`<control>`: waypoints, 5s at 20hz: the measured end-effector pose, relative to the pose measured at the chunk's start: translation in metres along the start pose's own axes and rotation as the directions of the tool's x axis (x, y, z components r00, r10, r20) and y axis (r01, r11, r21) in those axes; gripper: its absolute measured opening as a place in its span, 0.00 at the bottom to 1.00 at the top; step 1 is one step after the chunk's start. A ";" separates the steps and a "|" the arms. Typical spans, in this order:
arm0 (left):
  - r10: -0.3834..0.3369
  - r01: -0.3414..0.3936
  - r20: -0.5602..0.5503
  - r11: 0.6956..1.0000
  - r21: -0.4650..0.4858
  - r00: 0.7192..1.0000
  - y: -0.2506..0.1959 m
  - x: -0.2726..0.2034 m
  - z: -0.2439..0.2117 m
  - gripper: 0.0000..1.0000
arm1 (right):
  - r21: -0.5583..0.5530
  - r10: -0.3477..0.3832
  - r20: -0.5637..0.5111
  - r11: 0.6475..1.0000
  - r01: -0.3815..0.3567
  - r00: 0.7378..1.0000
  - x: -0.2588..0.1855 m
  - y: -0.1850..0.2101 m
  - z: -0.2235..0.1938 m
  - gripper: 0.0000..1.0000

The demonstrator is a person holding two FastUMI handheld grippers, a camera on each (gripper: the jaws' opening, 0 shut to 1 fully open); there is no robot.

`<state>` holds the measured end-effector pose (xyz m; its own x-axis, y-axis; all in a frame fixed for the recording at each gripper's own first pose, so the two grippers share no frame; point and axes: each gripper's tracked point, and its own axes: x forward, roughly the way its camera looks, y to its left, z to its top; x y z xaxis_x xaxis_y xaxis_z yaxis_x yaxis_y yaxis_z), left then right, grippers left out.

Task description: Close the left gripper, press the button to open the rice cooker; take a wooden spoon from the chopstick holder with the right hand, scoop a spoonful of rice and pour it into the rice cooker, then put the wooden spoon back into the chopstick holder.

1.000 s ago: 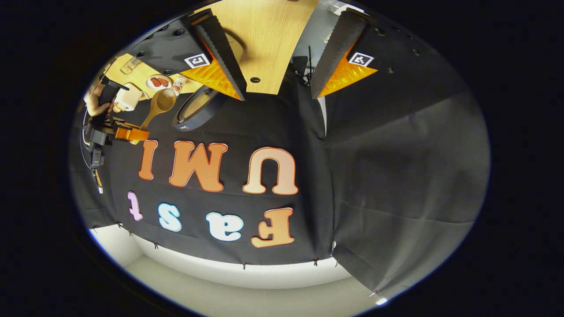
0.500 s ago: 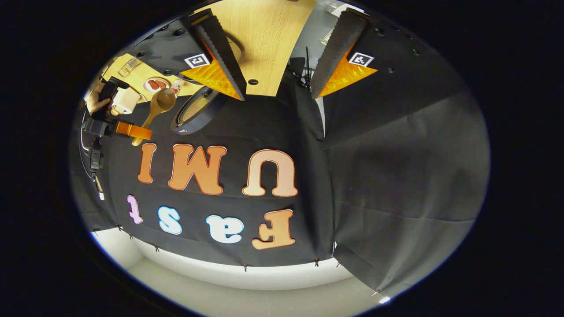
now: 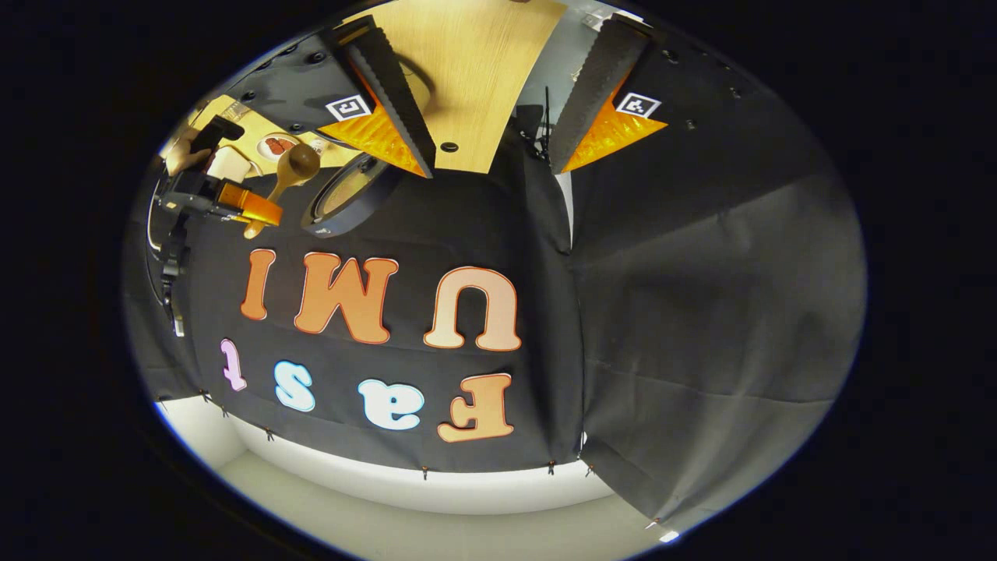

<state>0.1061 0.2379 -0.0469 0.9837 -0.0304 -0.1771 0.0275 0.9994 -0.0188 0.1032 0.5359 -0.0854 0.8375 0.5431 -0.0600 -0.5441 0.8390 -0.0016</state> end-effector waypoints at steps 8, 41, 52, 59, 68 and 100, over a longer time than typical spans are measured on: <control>0.020 -0.020 -0.007 1.000 -0.009 1.000 -0.009 -0.004 -0.003 0.98 | 0.103 -0.002 -0.037 0.995 0.006 0.999 -0.015 -0.026 -0.008 0.13; 0.068 -0.063 0.075 0.996 -0.062 0.995 -0.192 -0.006 -0.004 0.95 | 0.344 -0.307 -0.177 0.871 0.351 0.935 -0.185 -0.387 -0.131 0.13; 0.170 -0.168 0.048 0.985 -0.028 0.984 -0.184 -0.030 -0.027 0.96 | 0.450 -0.244 -0.263 0.825 0.342 0.933 -0.174 -0.403 -0.212 0.13; 0.166 -0.165 0.026 0.986 -0.033 0.986 -0.184 -0.035 -0.033 0.96 | 0.421 -0.277 -0.305 0.819 0.390 0.911 -0.189 -0.421 -0.218 0.23; 0.080 -0.079 0.038 0.997 -0.013 0.996 -0.187 -0.032 -0.010 0.95 | 0.242 -0.445 -0.275 0.826 0.509 0.853 -0.228 -0.448 -0.161 0.91; -0.077 0.097 -0.150 0.986 0.134 0.986 -0.233 0.258 0.001 0.98 | 0.066 -0.575 -0.004 0.816 0.574 0.818 -0.276 -0.367 0.072 0.95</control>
<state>0.3534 -0.0029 -0.0872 0.9409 -0.1089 -0.3207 0.1466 0.9845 0.0958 0.0758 0.0806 0.0032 0.9979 -0.0379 -0.0525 0.0395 0.9988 0.0296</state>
